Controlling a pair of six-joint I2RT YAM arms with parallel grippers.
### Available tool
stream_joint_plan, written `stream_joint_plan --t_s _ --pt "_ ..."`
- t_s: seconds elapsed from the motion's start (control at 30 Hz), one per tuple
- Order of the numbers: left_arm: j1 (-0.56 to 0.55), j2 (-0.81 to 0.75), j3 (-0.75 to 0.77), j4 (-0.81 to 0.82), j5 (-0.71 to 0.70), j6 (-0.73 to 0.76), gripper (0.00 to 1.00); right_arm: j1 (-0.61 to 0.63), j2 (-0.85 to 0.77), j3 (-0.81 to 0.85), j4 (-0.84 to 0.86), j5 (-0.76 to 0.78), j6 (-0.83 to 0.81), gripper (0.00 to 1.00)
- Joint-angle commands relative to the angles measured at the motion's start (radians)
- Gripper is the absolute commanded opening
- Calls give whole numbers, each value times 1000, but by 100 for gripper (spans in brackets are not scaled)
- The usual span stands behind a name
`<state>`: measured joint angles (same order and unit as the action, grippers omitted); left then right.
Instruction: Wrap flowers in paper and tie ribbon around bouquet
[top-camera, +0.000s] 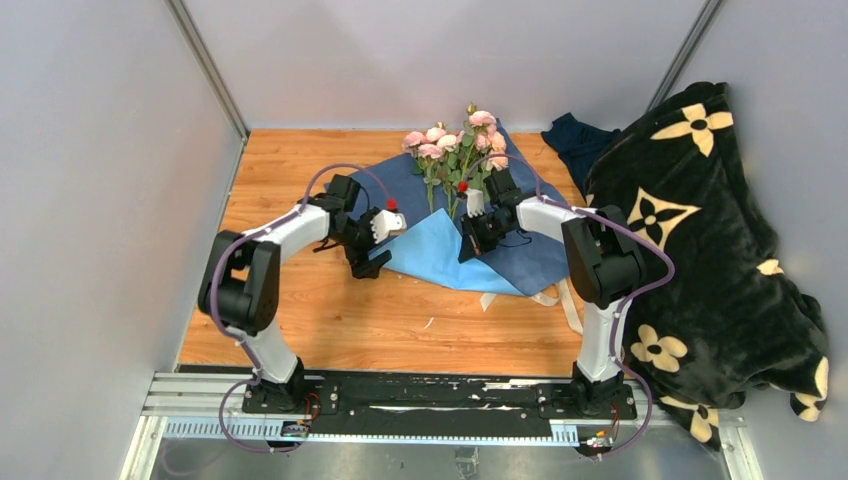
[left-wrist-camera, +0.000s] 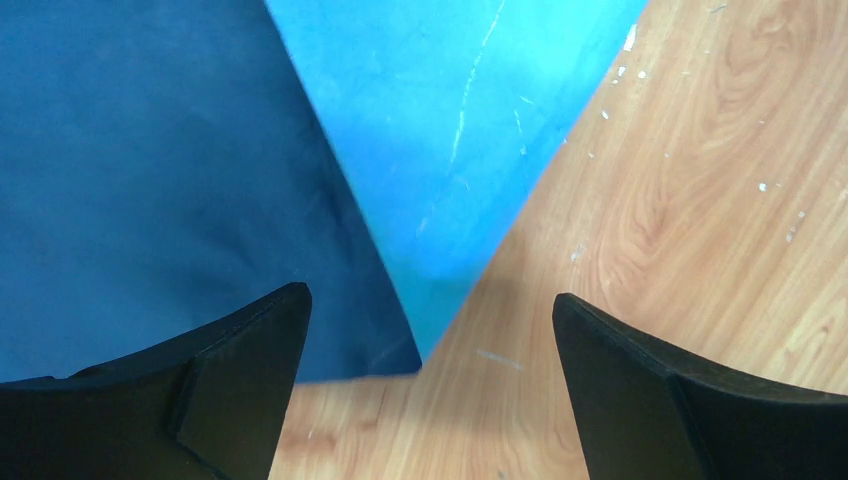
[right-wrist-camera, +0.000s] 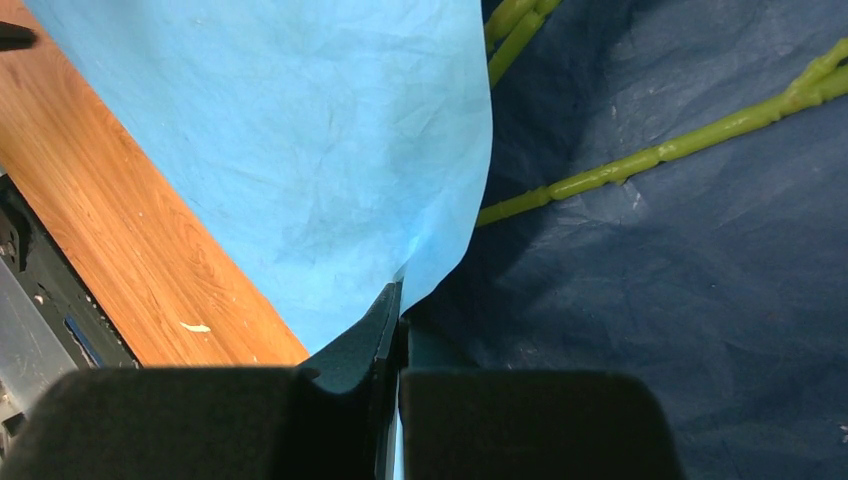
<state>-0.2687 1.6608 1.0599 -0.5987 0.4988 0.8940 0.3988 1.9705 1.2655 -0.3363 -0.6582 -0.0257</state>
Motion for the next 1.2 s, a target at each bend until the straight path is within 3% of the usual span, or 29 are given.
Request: stream_joint_plan --t_s 0.0,0.07,0.23,0.27,0.6,0.63,0.73,0.8,0.93,1.03,1.17 --pt "-13 95 62 24 19 -42 94 -8 19 6 -29 2 -22 0" --pt "-13 97 62 20 30 -49 77 -8 19 5 -29 -1 -22 0" --pt "-13 70 40 -114 109 31 4 -8 32 20 -29 -11 -20 0" --pt "-13 67 32 -122 98 25 0 -8 35 27 -29 -11 -19 0" --pt "-21 -90 -174 -233 107 -28 2 14 -24 -8 -34 5 -17 0" --pt "-23 -101 -186 -233 110 -36 8 19 -24 -12 -31 2 -15 0" --pt "-22 -89 -159 -203 60 -109 41 21 -6 -5 -37 20 -1 0" --pt "-23 -80 -105 -156 -70 -237 48 20 7 6 -50 53 14 0" --pt "-55 -150 2 -105 -189 -342 51 20 6 3 -42 64 50 0" --pt "-179 -208 37 -108 -198 -346 52 20 7 1 -44 78 56 0" --pt "-303 -142 70 -109 -163 -364 49 20 9 -3 -47 93 65 0"
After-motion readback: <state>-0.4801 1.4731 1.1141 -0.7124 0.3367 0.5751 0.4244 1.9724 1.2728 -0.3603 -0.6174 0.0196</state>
